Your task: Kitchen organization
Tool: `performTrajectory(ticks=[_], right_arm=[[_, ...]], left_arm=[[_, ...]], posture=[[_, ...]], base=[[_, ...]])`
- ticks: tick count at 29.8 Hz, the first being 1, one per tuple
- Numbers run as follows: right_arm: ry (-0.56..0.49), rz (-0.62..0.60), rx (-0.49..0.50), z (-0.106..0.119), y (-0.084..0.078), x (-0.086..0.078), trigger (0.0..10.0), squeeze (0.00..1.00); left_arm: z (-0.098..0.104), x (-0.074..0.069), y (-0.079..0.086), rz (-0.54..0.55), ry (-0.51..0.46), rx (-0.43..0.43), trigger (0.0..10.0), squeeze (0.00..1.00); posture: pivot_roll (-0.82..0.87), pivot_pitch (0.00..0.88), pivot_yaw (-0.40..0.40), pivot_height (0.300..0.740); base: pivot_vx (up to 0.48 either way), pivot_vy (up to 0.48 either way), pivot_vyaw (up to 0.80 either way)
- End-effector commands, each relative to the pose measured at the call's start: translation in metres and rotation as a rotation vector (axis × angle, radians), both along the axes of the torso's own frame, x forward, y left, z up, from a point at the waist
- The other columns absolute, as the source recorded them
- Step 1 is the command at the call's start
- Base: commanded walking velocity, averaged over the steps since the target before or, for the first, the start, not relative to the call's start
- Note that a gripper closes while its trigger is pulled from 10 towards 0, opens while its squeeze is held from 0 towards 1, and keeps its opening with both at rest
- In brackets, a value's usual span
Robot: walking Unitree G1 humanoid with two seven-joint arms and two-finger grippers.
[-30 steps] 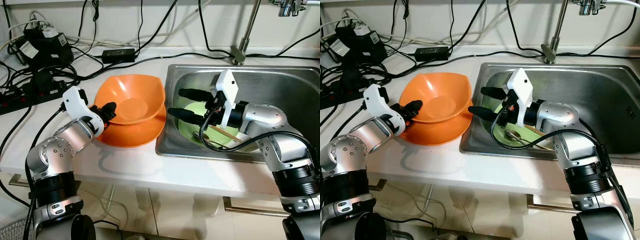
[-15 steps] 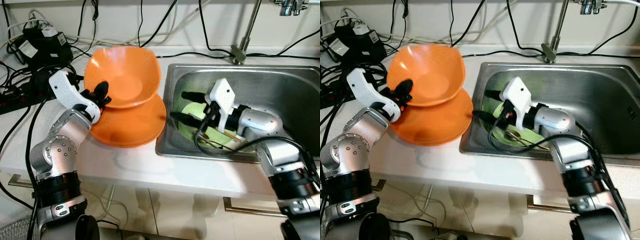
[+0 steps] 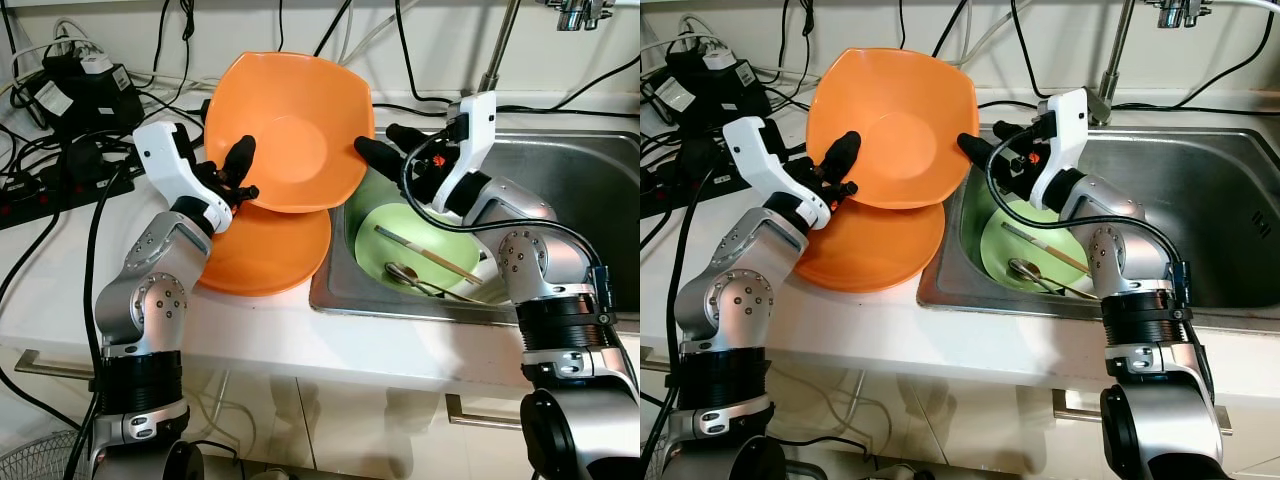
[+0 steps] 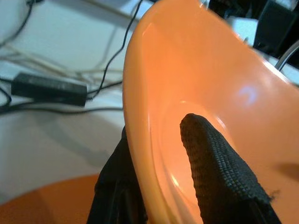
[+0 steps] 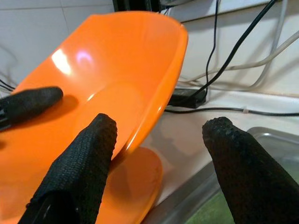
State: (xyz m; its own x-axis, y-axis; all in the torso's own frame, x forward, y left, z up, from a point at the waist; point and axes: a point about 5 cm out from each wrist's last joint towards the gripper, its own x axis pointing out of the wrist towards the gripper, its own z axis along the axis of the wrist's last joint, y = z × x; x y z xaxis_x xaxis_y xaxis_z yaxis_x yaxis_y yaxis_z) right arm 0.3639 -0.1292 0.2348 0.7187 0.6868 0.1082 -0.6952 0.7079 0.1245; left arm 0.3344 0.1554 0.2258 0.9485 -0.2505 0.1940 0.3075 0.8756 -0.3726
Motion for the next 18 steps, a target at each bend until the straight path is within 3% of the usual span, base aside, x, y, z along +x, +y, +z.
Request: performTrajectory(ticks=[1,6,7,8,9,13,14,16,17,18], right_arm=[[0.02,0.007,0.021,0.006,0.003,0.002,10.0,0.0],[0.093,0.047,0.042,0.003,0.007,0.001,10.0,0.0],[0.114,0.063,0.048,0.001,0.008,0.0,6.9,0.0],[0.114,0.063,0.048,0.001,0.008,0.0,6.9,0.0],[0.13,0.082,0.058,0.0,0.009,-0.001,10.0,0.0],[0.141,0.096,0.064,-0.001,0.01,-0.003,10.0,0.0],[0.147,0.097,0.068,-0.001,0.01,-0.003,3.8,0.0],[0.153,0.098,0.071,-0.001,0.01,-0.003,3.8,0.0],[0.157,0.1,0.077,-0.001,0.011,-0.003,0.0,0.0],[0.161,0.1,0.08,-0.001,0.01,-0.003,0.0,0.0]], left_arm=[[0.01,-0.001,0.002,0.002,-0.076,0.004,0.0,0.0],[0.009,-0.004,-0.003,-0.035,-0.117,0.024,0.0,0.0],[0.009,-0.004,-0.005,-0.052,-0.131,0.03,0.0,0.0],[0.009,-0.004,-0.005,-0.052,-0.131,0.03,0.0,0.0],[0.01,-0.005,-0.008,-0.071,-0.144,0.039,0.0,0.0],[0.009,-0.006,-0.01,-0.083,-0.151,0.044,0.0,0.0],[0.009,-0.006,-0.011,-0.09,-0.154,0.042,0.0,0.0],[0.01,-0.006,-0.012,-0.094,-0.158,0.041,0.0,0.0],[0.01,-0.006,-0.012,-0.098,-0.162,0.042,0.0,0.0],[0.01,-0.006,-0.013,-0.101,-0.165,0.043,0.0,0.0]], posture=[[0.0,0.009,0.104,0.74],[0.0,0.013,0.103,0.74],[0.0,0.013,0.104,0.74],[0.0,0.013,0.104,0.74],[0.0,0.014,0.104,0.74],[-0.01,0.015,0.103,0.74],[-0.01,0.015,0.103,0.74],[-0.01,0.015,0.103,0.74],[-0.01,0.016,0.104,0.74],[-0.01,0.015,0.104,0.74]], base=[[0.0,0.0,0.0],[0.0,0.0,0.0],[0.0,0.0,0.0],[0.0,0.0,0.0],[0.0,0.0,0.0],[0.0,0.0,0.0],[0.0,0.0,0.0],[0.0,0.0,0.0],[0.0,0.0,0.0],[0.0,0.0,0.0]])
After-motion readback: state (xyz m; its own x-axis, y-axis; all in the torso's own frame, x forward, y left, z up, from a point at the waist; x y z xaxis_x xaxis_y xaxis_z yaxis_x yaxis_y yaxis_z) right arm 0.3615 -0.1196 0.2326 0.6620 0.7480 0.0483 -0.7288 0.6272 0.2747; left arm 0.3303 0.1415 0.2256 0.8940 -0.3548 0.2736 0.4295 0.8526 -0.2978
